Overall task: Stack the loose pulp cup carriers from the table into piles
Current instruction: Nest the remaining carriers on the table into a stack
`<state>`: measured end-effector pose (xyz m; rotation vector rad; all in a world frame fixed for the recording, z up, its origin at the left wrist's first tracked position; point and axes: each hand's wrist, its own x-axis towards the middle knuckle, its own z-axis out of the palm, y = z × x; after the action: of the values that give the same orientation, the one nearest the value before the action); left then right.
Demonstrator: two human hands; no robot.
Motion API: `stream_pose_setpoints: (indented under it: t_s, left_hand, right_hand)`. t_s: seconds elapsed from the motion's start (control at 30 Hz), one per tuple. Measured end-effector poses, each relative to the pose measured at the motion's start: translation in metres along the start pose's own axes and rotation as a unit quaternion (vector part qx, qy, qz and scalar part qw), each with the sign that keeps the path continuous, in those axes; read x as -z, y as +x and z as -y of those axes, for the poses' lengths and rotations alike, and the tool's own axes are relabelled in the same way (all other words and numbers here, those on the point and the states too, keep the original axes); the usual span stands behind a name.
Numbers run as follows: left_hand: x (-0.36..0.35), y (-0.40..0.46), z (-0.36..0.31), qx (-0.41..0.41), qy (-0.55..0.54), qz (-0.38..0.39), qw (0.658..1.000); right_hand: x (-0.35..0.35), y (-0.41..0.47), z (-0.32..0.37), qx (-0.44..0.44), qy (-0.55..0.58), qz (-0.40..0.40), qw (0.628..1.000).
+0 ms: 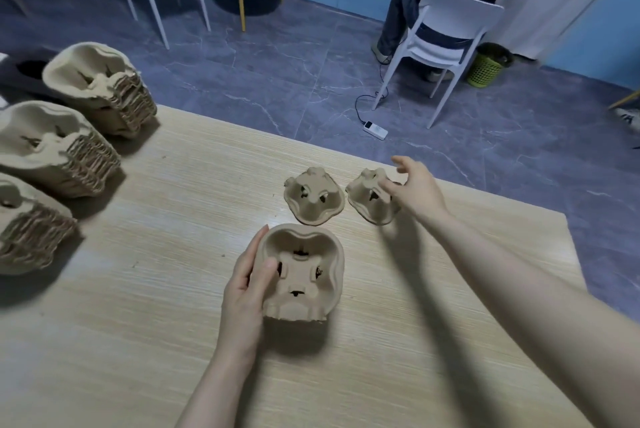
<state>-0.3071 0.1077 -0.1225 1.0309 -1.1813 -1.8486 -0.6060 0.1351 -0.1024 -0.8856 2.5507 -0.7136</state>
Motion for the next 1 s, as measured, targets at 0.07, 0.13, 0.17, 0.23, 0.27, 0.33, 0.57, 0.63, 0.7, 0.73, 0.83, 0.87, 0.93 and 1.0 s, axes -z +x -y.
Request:
stream_pose_setpoints:
  t_s: [0.07,0.13,0.17,0.23,0.27,0.33,0.57,0.63,0.7,0.73,0.83,0.87,0.93,1.0]
  left_hand:
    - [0.001,0.0,0.0,-0.004,0.005,-0.001,1.0]
    - [0.001,0.0,-0.001,-0.007,0.009,-0.001,1.0]
    - [0.002,0.001,-0.001,-0.007,0.01,-0.001,1.0]
    - [0.001,0.0,0.0,-0.008,0.011,-0.001,1.0]
    - [0.001,0.0,-0.001,-0.008,0.011,-0.001,1.0]
    - [0.001,-0.002,-0.004,-0.007,0.014,0.005,1.0]
    - [0.006,0.0,-0.01,-0.004,0.037,0.016,0.999]
    - [0.007,0.0,-0.012,-0.007,0.054,0.021,0.998]
    - [0.008,-0.001,-0.015,-0.018,0.077,0.034,0.996]
    - [0.008,-0.002,-0.016,-0.022,0.088,0.042,0.995]
    - [0.01,-0.002,-0.019,-0.027,0.112,0.062,0.991]
    - [0.012,-0.001,-0.019,-0.027,0.115,0.066,0.991]
    - [0.015,0.001,-0.019,-0.019,0.115,0.072,0.991]
    - [0.016,0.002,-0.02,-0.014,0.111,0.076,0.991]
  right_hand:
    - [-0.002,0.014,-0.001,-0.016,-0.022,0.04,0.999]
    - [-0.007,0.018,-0.006,-0.022,-0.033,0.065,0.997]
    - [-0.01,0.018,-0.01,-0.016,-0.04,0.064,0.997]
    - [-0.013,0.015,-0.015,-0.002,-0.041,0.049,0.998]
    - [-0.013,0.012,-0.017,0.001,-0.032,0.041,0.999]
    - [-0.01,0.0,-0.018,0.007,-0.001,0.022,1.0]
    - [-0.003,-0.049,-0.029,0.024,0.01,0.006,1.0]
    - [-0.001,-0.06,-0.031,0.027,0.008,0.023,0.999]
    - [0.002,-0.07,-0.032,0.039,0.009,0.026,0.999]
    - [0.002,-0.074,-0.032,0.044,0.014,0.016,0.999]
    - [0.006,-0.087,-0.031,0.052,0.035,-0.019,0.998]
    - [0.007,-0.09,-0.031,0.051,0.043,-0.022,0.998]
    - [0.008,-0.097,-0.032,0.045,0.044,-0.017,0.998]
    - [0.008,-0.106,-0.037,0.037,0.003,-0.009,0.999]
